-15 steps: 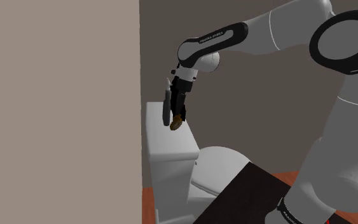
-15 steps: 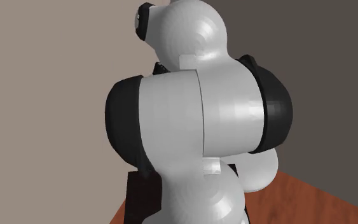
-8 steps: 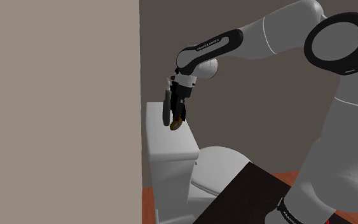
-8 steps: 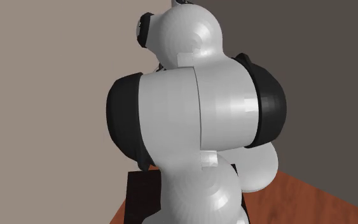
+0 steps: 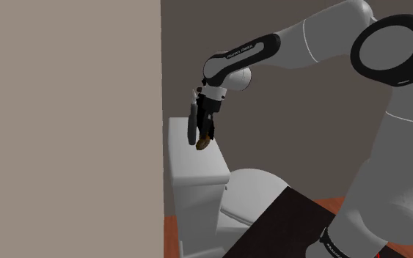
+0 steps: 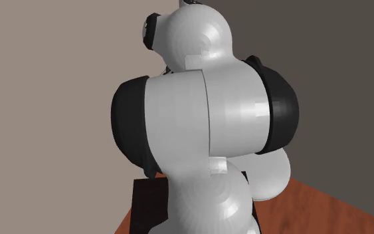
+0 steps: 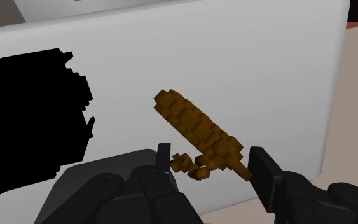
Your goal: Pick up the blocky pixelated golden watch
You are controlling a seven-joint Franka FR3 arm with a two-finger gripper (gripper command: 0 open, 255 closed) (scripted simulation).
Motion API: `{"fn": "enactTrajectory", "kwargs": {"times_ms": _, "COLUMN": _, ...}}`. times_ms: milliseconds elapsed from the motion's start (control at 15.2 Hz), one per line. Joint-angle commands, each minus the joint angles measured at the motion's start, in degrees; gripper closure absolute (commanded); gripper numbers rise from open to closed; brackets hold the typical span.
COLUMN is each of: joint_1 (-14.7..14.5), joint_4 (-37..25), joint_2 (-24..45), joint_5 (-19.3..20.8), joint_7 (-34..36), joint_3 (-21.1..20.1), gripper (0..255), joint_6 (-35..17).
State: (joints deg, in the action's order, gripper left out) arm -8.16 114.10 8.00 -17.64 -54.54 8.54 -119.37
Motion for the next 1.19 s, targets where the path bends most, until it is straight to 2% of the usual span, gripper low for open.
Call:
{"fn": "enactTrajectory", "kwargs": {"times_ms": 0, "joint_1": 0.02, "joint_4": 0.22, "joint_2": -0.03, "joint_5": 0.0, "joint_7": -0.06, "joint_3": 0.02, "gripper": 255, "joint_6": -0.13}}
{"fn": "enactTrajectory", "kwargs": {"times_ms": 990, "joint_1": 0.11, "joint_4": -6.85, "joint_2": -3.68, "joint_5": 1.98, "joint_7": 3.1, "joint_3": 0.34, "gripper": 255, "joint_6": 10.16}}
{"fn": "enactTrajectory", "kwargs": {"times_ms": 1122, "joint_1": 0.12, "joint_4": -6.94, "joint_2": -3.71, "joint_5": 2.0, "joint_7": 3.13, "joint_3": 0.35, "gripper": 255, "joint_6": 10.27}}
